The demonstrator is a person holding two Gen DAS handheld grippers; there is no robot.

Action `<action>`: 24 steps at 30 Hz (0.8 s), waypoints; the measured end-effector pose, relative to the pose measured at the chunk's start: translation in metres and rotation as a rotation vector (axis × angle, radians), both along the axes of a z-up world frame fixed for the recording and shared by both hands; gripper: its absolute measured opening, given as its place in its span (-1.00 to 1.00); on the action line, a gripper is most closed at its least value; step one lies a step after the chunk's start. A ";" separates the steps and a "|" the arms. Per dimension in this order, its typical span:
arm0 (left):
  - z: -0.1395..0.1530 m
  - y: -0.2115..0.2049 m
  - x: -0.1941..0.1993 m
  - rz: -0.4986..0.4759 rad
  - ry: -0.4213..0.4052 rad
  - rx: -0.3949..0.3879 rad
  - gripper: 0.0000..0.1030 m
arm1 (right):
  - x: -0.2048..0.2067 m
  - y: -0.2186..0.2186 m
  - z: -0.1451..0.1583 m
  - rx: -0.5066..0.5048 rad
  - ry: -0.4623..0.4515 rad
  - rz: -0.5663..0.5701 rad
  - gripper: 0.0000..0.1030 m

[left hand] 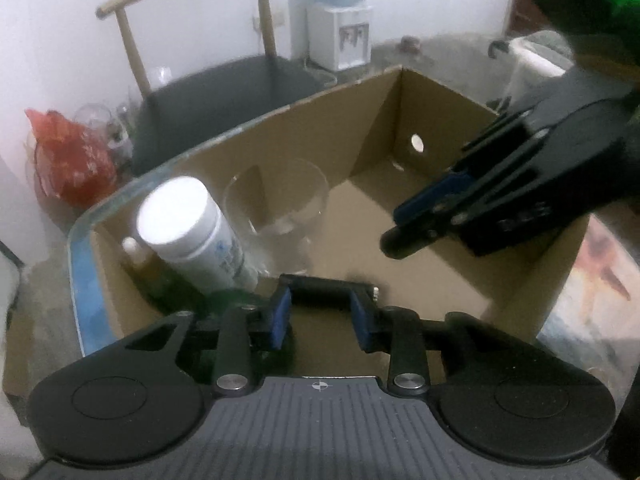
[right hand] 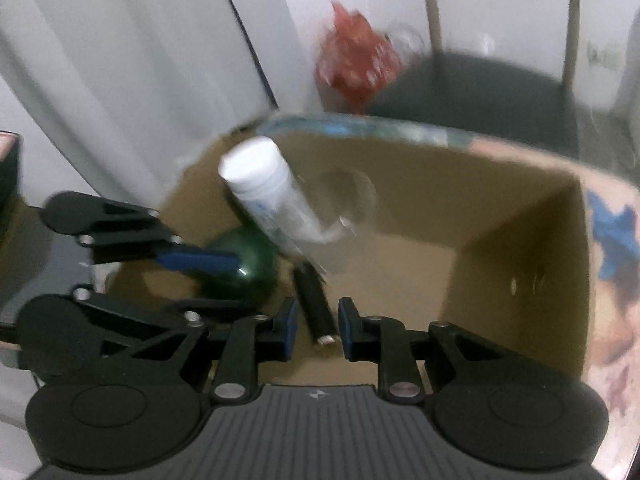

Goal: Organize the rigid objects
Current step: 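Carry the black cylinder with the right gripper into the box, then lower the cylinder beside the green ball and open the right gripper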

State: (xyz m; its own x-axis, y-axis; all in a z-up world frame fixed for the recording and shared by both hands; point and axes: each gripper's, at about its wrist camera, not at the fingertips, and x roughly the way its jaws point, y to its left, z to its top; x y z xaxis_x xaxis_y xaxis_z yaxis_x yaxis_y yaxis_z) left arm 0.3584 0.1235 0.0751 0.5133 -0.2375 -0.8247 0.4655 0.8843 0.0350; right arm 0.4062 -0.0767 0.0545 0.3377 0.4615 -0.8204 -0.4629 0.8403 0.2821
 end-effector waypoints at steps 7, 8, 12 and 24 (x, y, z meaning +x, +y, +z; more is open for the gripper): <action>0.010 0.008 -0.002 0.032 -0.010 -0.028 -0.37 | 0.030 0.013 -0.041 -0.053 0.216 0.026 -0.52; 0.012 0.011 -0.003 0.038 -0.016 -0.034 -0.37 | 0.030 0.015 -0.045 -0.042 0.252 0.042 -0.52; 0.018 0.016 -0.007 0.043 -0.030 -0.050 -0.36 | 0.032 0.026 -0.050 -0.074 0.285 0.070 -0.52; 0.027 0.033 -0.014 0.068 -0.068 -0.117 -0.27 | 0.042 0.047 -0.055 -0.055 0.308 0.050 -0.44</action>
